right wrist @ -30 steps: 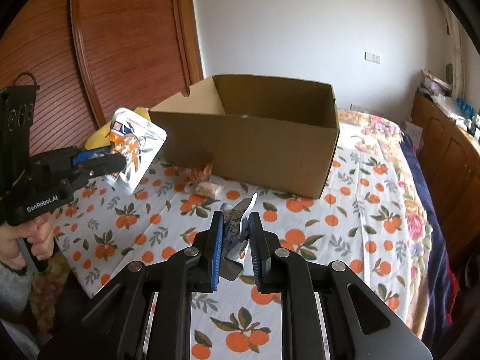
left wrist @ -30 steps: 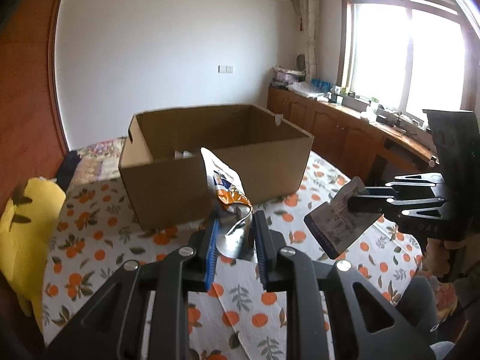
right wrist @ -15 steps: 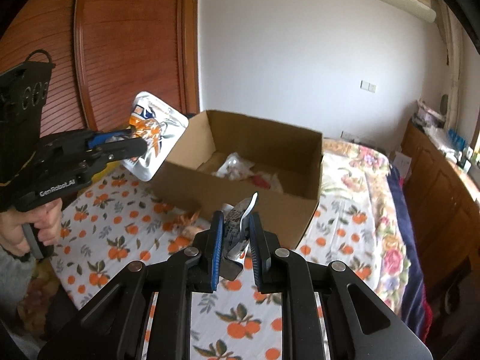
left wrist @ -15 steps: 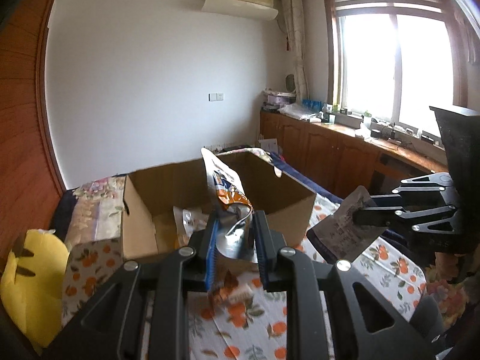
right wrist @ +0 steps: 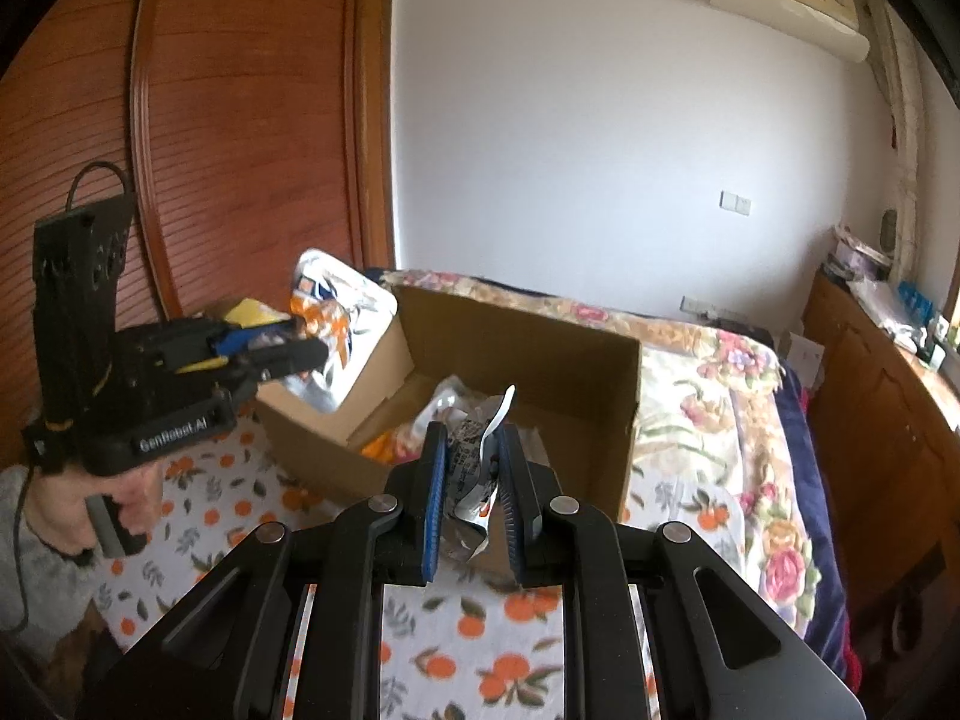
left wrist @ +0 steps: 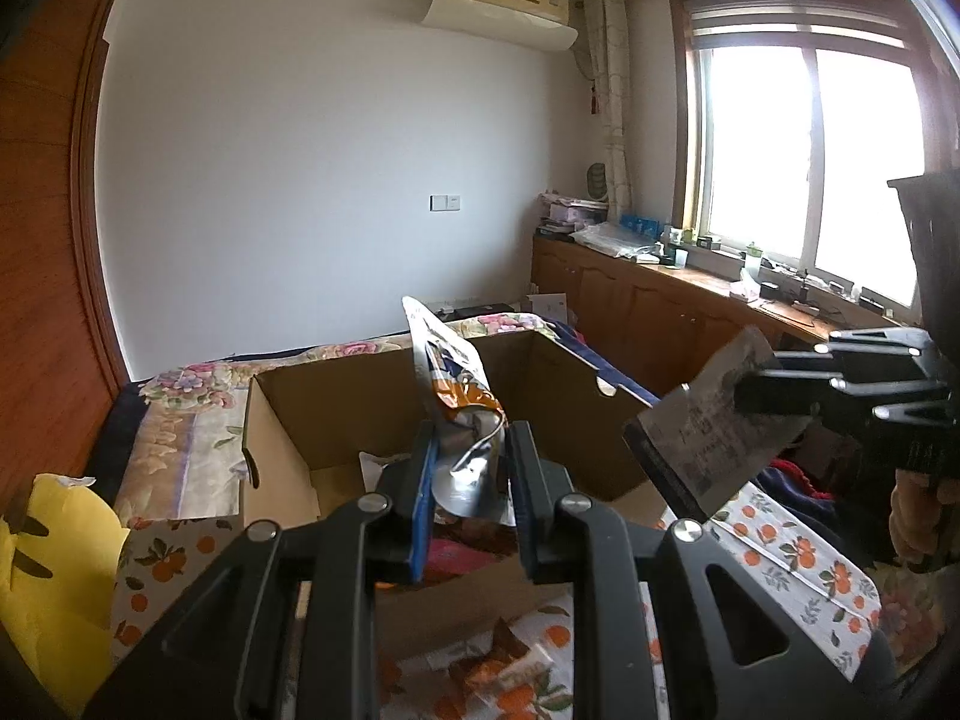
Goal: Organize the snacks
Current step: 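Lift both held packets and carry them over the cardboard box, then open both tools to drop the packets into the box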
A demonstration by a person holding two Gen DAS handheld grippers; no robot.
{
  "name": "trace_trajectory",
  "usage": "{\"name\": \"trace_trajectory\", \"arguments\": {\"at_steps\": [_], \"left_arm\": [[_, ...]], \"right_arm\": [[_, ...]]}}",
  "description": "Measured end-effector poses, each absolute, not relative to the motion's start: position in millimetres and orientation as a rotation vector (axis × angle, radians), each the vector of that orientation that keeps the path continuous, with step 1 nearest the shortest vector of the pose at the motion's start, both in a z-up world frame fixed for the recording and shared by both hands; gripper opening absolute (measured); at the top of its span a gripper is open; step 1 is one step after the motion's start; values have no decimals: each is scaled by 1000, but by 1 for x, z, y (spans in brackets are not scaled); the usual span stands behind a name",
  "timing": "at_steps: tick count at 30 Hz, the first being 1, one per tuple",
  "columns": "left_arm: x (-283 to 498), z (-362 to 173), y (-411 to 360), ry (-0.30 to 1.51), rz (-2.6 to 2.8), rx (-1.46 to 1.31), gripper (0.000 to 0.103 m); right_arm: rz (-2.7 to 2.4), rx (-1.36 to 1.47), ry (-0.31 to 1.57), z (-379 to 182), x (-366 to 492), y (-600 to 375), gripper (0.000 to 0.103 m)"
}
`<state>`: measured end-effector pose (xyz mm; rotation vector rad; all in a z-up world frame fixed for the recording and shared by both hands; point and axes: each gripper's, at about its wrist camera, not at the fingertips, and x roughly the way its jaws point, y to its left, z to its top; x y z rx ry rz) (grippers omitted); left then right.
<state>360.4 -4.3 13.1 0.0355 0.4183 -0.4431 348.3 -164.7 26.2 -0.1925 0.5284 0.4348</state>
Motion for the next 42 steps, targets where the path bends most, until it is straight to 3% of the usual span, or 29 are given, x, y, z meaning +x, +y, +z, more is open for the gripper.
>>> {"name": "trace_trajectory", "arguments": {"at_steps": [20, 42], "left_arm": [[418, -58, 9, 550, -369, -26, 21], [413, -62, 7, 504, -342, 17, 33]], "right_arm": [[455, -124, 587, -35, 442, -145, 15], [471, -89, 609, -70, 463, -145, 16]]}}
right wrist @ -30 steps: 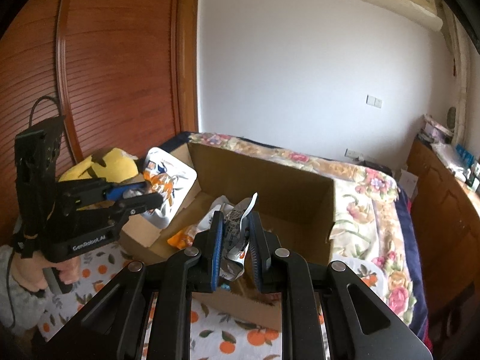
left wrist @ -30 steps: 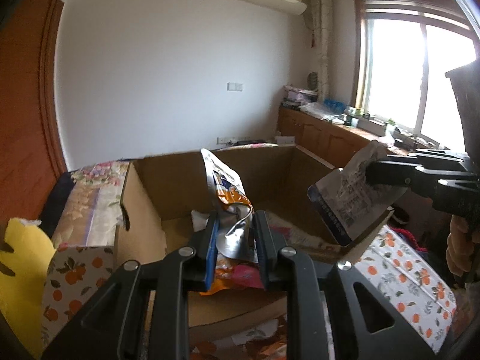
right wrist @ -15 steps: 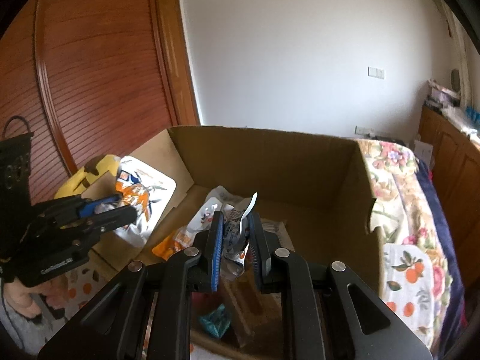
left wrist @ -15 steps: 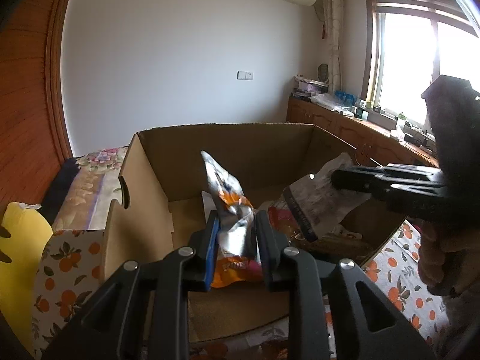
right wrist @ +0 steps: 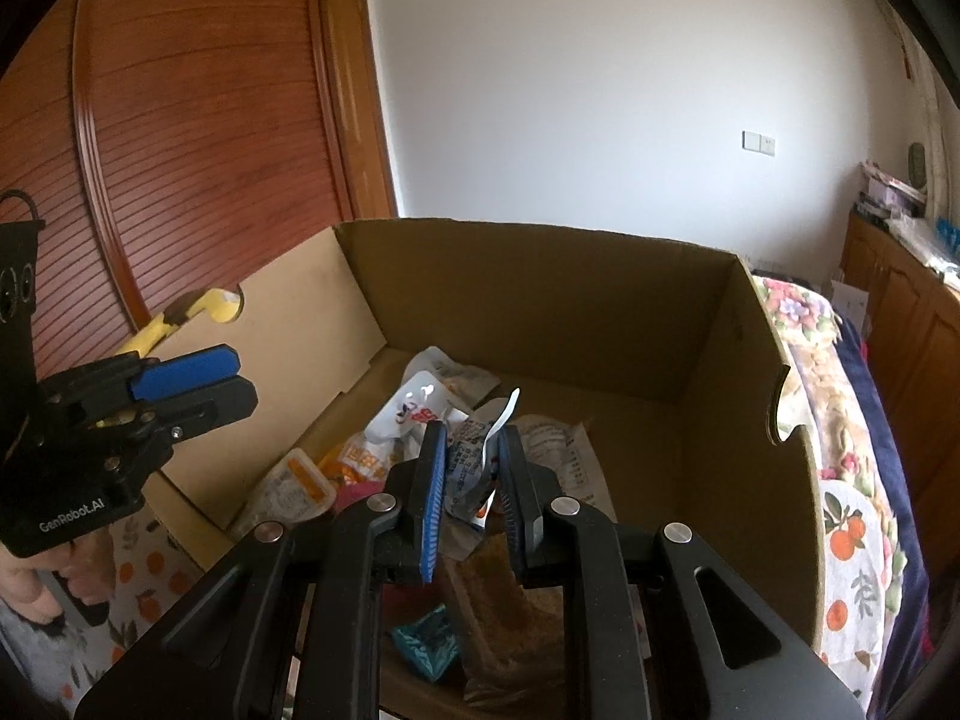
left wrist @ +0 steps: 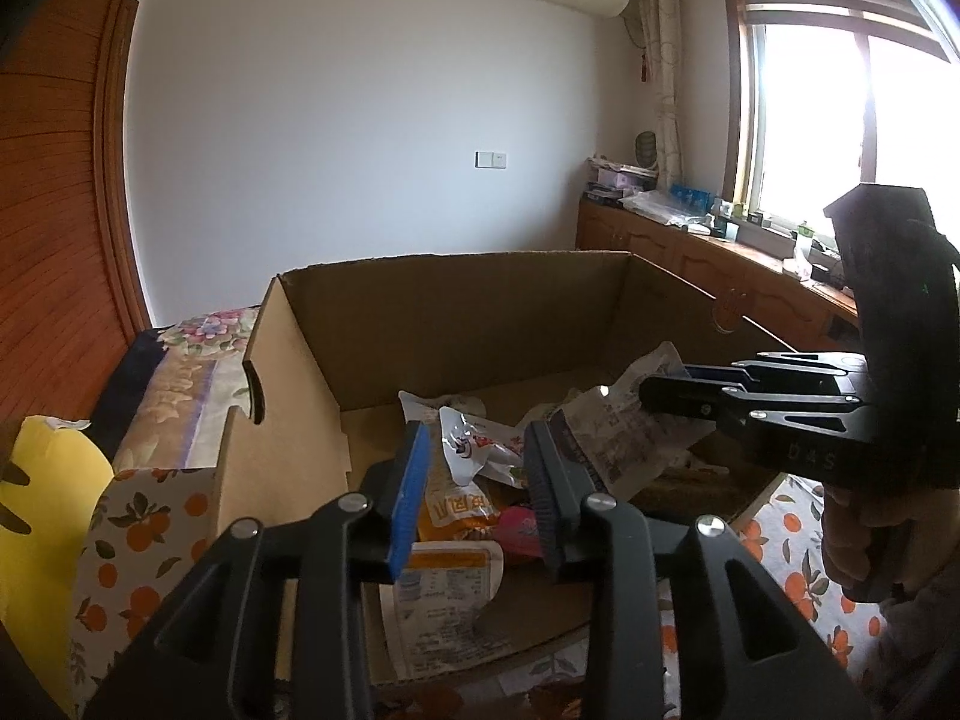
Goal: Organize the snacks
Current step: 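Open both tools to drop the packets into the box, then withdraw both tools from the box toward the snacks beside it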
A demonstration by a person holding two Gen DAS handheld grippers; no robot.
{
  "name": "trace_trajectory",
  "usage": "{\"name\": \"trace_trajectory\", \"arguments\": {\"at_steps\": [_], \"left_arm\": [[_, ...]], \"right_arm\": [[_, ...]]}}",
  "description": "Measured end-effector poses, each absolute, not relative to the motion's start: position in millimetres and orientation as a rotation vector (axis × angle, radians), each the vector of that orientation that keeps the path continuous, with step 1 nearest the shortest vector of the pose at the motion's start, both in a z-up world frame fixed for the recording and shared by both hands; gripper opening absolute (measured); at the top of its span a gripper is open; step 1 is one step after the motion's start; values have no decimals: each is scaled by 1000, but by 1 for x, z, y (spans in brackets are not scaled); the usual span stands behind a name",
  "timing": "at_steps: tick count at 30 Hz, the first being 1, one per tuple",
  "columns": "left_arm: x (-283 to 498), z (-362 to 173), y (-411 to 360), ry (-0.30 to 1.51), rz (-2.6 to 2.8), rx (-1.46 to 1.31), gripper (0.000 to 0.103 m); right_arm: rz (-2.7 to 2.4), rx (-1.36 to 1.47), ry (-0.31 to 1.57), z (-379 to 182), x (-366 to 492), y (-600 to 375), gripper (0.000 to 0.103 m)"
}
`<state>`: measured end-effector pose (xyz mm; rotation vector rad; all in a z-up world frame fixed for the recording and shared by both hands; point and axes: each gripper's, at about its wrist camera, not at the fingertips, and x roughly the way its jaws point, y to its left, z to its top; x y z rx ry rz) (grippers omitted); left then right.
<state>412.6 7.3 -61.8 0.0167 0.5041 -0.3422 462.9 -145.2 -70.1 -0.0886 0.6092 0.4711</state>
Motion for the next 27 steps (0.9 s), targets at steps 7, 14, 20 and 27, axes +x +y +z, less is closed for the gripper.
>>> {"name": "trace_trajectory", "arguments": {"at_steps": [7, 14, 20, 27], "left_arm": [[412, -62, 8, 500, -334, 23, 33], [396, -51, 10, 456, -337, 36, 33], [373, -50, 9, 469, -350, 58, 38], [343, -49, 17, 477, -349, 50, 51]], "right_arm": [[457, -85, 579, -68, 460, -145, 33], [463, -47, 545, -49, 444, -155, 37], [480, -69, 536, -35, 409, -164, 43], [492, -61, 568, -35, 370, -170, 48]]}}
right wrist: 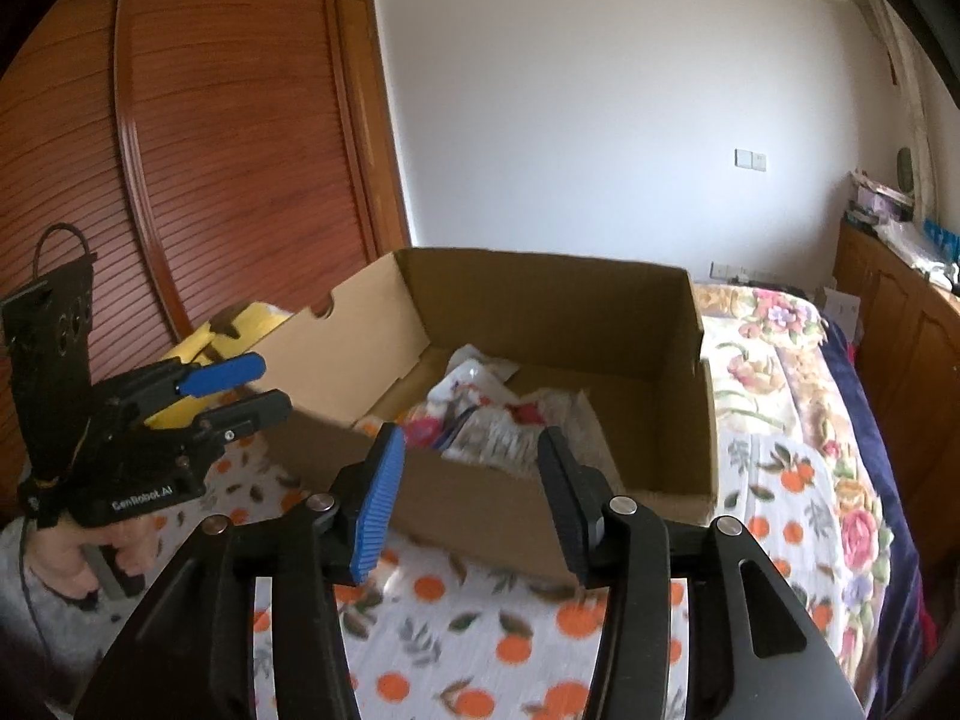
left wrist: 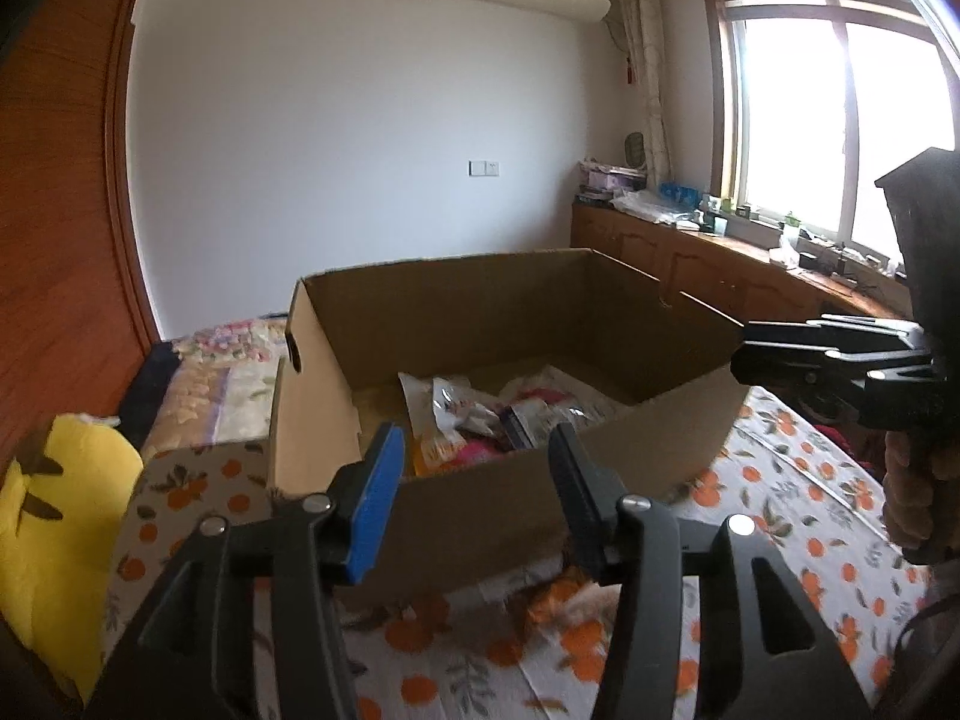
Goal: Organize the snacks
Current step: 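Withdraw both tools from the box toward the snacks beside it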
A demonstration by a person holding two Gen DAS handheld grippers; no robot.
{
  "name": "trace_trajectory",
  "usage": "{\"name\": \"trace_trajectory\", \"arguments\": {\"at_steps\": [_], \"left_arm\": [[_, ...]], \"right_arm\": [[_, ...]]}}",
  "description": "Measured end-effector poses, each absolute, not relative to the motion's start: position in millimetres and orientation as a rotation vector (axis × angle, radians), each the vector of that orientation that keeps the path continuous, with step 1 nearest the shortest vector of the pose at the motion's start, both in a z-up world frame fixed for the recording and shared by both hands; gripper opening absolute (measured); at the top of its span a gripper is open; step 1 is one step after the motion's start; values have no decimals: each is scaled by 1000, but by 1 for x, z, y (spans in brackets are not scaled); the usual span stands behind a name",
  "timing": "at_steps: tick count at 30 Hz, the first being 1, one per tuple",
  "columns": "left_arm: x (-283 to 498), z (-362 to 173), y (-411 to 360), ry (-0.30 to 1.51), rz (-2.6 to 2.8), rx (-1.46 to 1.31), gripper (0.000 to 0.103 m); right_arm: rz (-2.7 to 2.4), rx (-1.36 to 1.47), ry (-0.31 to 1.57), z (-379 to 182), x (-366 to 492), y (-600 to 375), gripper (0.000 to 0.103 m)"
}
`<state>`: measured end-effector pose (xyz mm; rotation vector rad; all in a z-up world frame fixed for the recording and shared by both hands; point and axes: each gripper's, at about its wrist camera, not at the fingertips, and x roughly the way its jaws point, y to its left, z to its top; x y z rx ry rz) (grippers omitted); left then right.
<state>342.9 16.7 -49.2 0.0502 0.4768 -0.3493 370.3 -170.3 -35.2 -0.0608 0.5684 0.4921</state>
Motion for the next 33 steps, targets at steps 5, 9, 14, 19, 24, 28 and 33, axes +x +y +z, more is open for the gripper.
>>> {"name": "trace_trajectory", "arguments": {"at_steps": [5, 9, 14, 19, 24, 28, 33], "left_arm": [[326, -46, 18, 487, -364, 74, 51], [313, -53, 12, 513, -379, 114, 52], [304, -75, 9, 573, -392, 138, 52], [315, -95, 2, 652, -439, 147, 52], [329, -109, -15, 738, -501, 185, 52], [340, -113, -26, 776, -506, 198, 52], [351, -116, -25, 792, -496, 150, 52]], "right_arm": [[515, -75, 592, -41, 355, -163, 53], [552, -84, 627, -52, 347, -155, 68], [584, -121, 681, -72, 348, -143, 71], [588, -160, 748, -96, 358, -137, 71], [582, -179, 794, -115, 365, -137, 71], [585, -181, 813, -124, 367, -136, 71], [587, -178, 822, -132, 365, -139, 71]]}}
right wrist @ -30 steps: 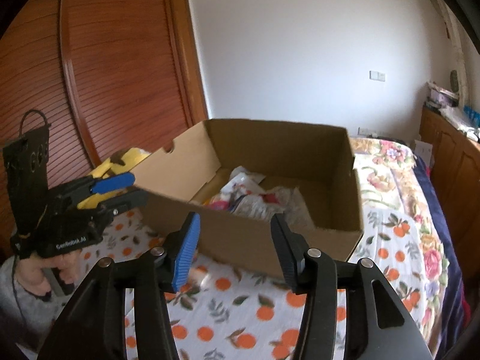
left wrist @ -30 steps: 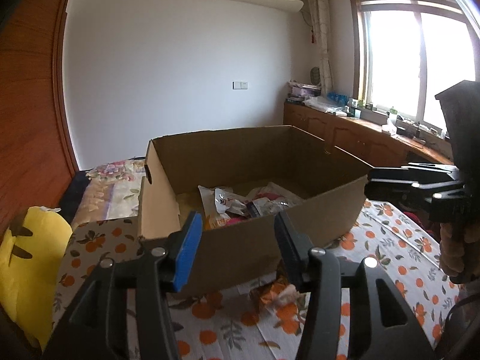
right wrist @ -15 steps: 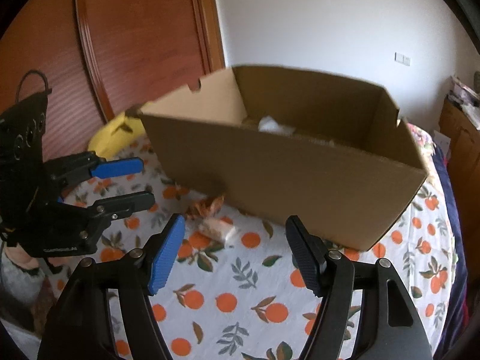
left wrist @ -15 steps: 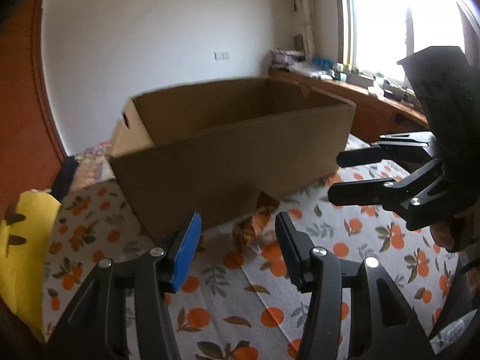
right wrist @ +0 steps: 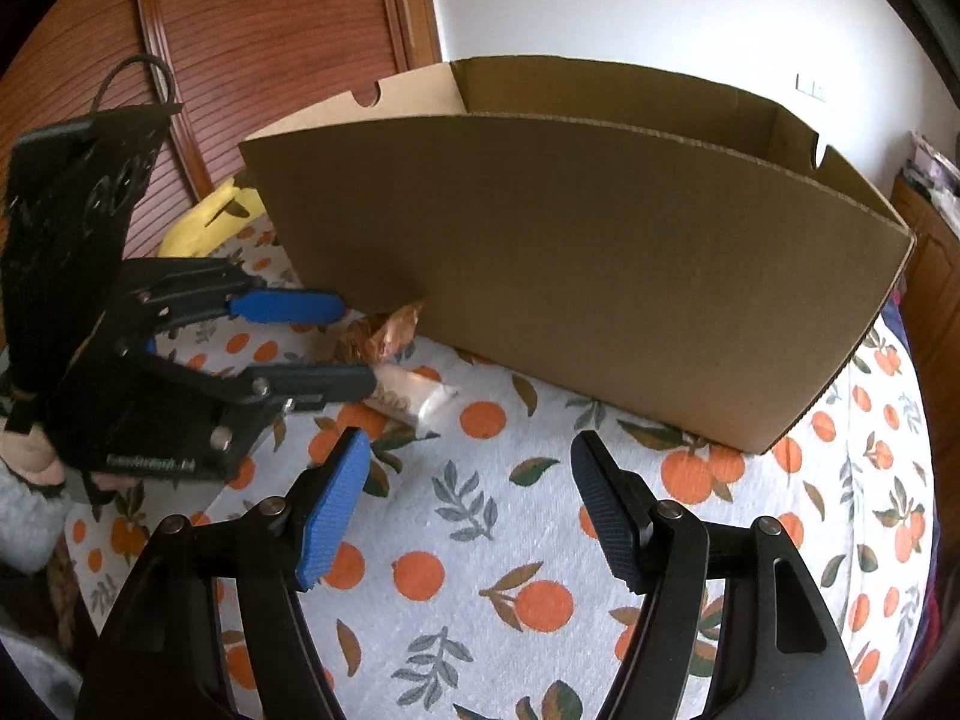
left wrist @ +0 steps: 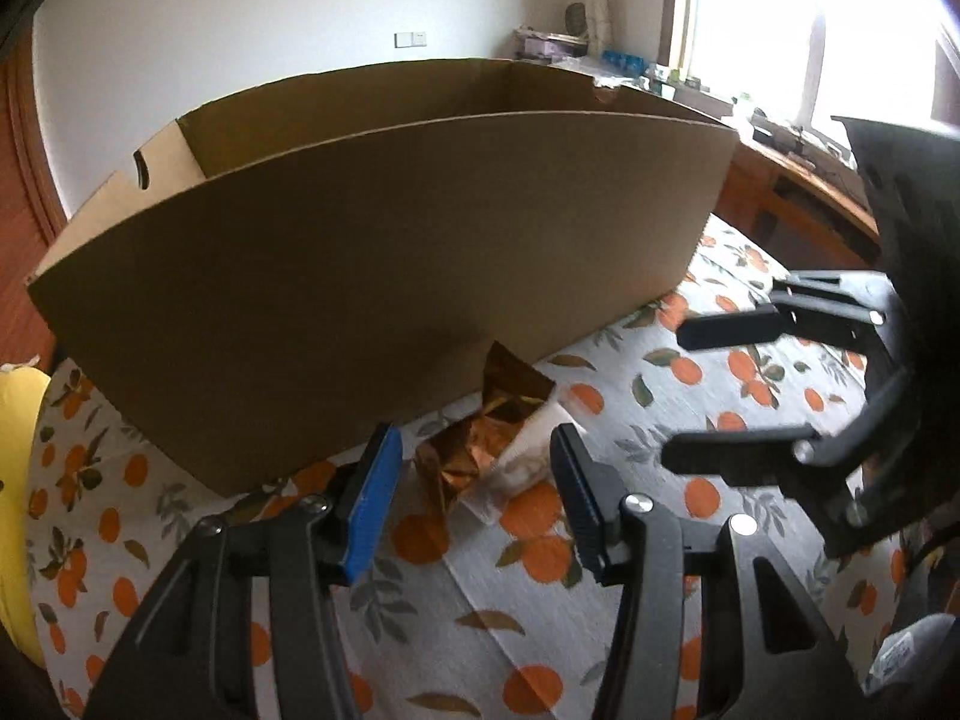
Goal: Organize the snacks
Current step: 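Withdraw both tools from the box toward the snacks beside it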
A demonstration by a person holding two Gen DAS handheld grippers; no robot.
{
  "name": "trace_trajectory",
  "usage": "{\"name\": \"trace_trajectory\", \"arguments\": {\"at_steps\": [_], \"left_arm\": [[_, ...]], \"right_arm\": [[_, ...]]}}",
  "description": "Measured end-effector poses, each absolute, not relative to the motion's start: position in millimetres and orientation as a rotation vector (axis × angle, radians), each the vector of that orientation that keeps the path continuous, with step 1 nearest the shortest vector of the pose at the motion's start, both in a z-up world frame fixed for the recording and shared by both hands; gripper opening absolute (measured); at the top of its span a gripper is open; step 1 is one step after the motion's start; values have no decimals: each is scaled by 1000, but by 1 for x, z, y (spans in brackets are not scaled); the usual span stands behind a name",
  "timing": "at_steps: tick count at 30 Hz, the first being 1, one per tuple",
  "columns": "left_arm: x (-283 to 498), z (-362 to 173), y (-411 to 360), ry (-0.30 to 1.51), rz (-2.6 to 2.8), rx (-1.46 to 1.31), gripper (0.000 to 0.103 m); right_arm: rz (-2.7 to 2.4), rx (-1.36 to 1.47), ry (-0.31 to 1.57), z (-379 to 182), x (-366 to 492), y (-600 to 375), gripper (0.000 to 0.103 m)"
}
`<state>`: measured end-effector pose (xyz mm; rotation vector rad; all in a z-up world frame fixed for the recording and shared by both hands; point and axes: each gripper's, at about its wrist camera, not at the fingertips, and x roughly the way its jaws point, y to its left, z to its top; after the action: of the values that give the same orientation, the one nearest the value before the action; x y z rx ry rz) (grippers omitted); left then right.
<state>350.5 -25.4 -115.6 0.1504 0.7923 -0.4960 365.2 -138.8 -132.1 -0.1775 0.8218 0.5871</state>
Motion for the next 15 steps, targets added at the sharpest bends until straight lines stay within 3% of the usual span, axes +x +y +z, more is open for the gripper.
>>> {"name": "trace_trajectory", "arguments": {"at_steps": [9, 10, 11, 15], "left_arm": [[361, -120, -19, 792, -532, 115, 50], [362, -119, -18, 795, -528, 109, 39], [363, -119, -17, 800, -530, 104, 35], [364, -120, -16, 800, -532, 99, 27]], "right_arm": [[606, -197, 833, -138, 363, -135, 71], [607, -198, 830, -137, 364, -135, 71], [610, -198, 827, -136, 364, -135, 71], [619, -221, 822, -132, 368, -131, 71]]}}
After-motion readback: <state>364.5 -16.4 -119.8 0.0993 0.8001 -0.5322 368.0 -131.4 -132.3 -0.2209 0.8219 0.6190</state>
